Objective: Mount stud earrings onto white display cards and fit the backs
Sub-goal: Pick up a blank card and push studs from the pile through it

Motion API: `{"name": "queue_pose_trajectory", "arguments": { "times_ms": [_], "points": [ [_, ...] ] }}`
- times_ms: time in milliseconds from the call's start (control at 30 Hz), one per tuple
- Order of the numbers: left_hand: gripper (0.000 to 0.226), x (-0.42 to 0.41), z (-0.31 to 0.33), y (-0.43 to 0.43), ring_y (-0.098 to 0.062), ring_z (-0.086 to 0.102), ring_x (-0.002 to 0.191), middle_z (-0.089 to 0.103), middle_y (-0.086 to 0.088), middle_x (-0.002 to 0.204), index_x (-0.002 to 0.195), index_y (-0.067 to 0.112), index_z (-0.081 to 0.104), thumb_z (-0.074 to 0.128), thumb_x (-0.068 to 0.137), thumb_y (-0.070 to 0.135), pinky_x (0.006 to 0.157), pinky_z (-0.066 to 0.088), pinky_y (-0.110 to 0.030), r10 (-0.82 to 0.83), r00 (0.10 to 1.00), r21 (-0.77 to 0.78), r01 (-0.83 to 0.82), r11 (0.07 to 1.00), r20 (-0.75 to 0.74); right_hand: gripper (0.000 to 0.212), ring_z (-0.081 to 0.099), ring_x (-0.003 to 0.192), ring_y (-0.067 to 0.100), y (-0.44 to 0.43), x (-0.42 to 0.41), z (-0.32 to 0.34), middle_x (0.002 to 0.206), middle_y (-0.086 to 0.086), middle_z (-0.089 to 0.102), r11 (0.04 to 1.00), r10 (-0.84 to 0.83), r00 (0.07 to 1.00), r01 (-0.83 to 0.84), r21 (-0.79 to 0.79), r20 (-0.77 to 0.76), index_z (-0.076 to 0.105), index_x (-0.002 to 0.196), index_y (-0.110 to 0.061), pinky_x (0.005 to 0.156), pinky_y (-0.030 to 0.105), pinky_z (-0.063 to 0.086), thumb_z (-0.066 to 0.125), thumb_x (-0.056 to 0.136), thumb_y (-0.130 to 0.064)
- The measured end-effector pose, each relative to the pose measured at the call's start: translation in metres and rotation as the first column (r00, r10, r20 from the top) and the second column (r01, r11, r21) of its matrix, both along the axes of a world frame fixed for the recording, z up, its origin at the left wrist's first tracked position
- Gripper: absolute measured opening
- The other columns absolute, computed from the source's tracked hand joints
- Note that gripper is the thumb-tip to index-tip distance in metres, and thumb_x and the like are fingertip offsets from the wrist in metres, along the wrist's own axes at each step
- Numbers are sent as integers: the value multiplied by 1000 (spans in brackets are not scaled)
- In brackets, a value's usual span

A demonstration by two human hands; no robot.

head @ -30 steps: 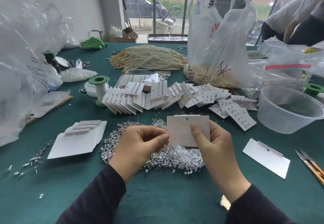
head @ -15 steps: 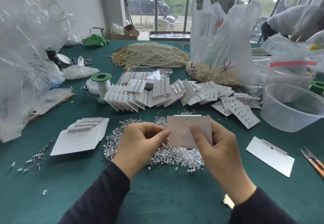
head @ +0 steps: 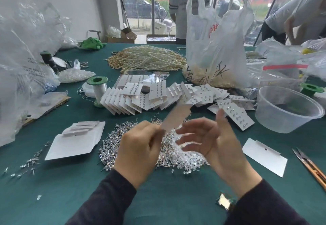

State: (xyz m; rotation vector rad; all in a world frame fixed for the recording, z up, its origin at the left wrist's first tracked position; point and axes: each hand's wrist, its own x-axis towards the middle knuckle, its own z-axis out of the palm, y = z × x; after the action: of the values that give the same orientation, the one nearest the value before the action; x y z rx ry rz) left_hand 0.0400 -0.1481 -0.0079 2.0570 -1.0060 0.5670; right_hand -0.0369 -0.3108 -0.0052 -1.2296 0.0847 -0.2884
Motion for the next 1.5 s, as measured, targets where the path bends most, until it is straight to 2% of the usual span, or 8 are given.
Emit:
{"name": "queue_pose_trajectory", "arguments": {
  "times_ms": [67, 133, 233, 367, 533, 867, 1200, 1500],
  "points": [
    [16, 0, 2, -1, -1, 49, 42, 57, 7, 52, 66, 10, 67, 66, 81, 13, 47, 39, -10, 44, 964, -124, -79, 989, -264, 52, 63, 65, 6, -15, -3, 2, 76, -2, 71, 862, -153, 988, 124, -492, -20, 70, 83, -13, 60, 17, 47, 38, 90, -54],
    [21, 0, 1, -3, -6, 54, 41, 61, -2, 52, 63, 10, 65, 64, 83, 17, 48, 49, -24, -22, 796, -238, -154, 959, -605, 23, 55, 78, -4, -27, -3, -4, 82, -16, 63, 358, -286, 957, 66, -931, -43, 69, 98, -23, 73, 11, 41, 56, 87, -39],
    [21, -1, 1, -5, -11, 58, 43, 65, -4, 53, 66, 4, 65, 61, 85, 11, 47, 53, -25, -203, 494, -370, -269, 889, -845, 24, 48, 100, 11, -23, 1, -19, 98, -8, 55, 105, -309, 939, -121, -987, -148, 67, 109, -28, 94, 30, 37, 62, 86, -32],
    [12, -6, 3, -6, -12, 59, 42, 67, -9, 57, 77, -4, 62, 58, 85, 4, 41, 50, -19, -411, 224, -465, -326, 823, -884, 5, 53, 85, 16, -14, 8, -21, 81, -7, 55, 154, -354, 935, 59, -986, 1, 69, 83, -16, 83, 30, 40, 66, 83, -19],
    [8, -8, 5, -8, -14, 60, 42, 67, -11, 56, 81, -5, 57, 56, 85, 2, 39, 50, -19, -492, 112, -497, -355, 791, -863, 10, 49, 69, 3, -12, 5, -16, 74, -8, 60, 244, -392, 919, 160, -957, 54, 63, 73, -17, 67, 17, 37, 71, 78, -15],
    [10, -13, -2, -14, -14, 61, 43, 64, -8, 51, 77, -3, 59, 57, 86, 1, 44, 53, -19, -447, 185, -483, -339, 807, -875, 19, 60, 60, 8, 15, -2, -5, 66, -4, 67, 648, -392, 919, 313, -695, 48, 66, 69, -20, 58, 16, 46, 69, 76, -3],
    [9, -18, -7, -17, -14, 62, 44, 65, -7, 52, 79, -5, 63, 61, 84, 2, 45, 52, -19, -434, 231, -489, -310, 815, -871, 16, 66, 66, 12, 30, -4, -2, 70, 2, 72, 841, -309, 951, 260, -474, -25, 73, 74, -18, 64, 20, 52, 73, 74, -1],
    [14, -23, -3, -19, -12, 59, 42, 62, -3, 47, 70, -2, 65, 61, 83, 1, 43, 49, -19, -350, 376, -461, -266, 846, -858, 25, 63, 67, 9, 44, -1, -9, 71, -9, 66, 646, -372, 905, 412, -642, 207, 69, 65, -21, 62, 17, 47, 74, 69, 4]
  ]
}}
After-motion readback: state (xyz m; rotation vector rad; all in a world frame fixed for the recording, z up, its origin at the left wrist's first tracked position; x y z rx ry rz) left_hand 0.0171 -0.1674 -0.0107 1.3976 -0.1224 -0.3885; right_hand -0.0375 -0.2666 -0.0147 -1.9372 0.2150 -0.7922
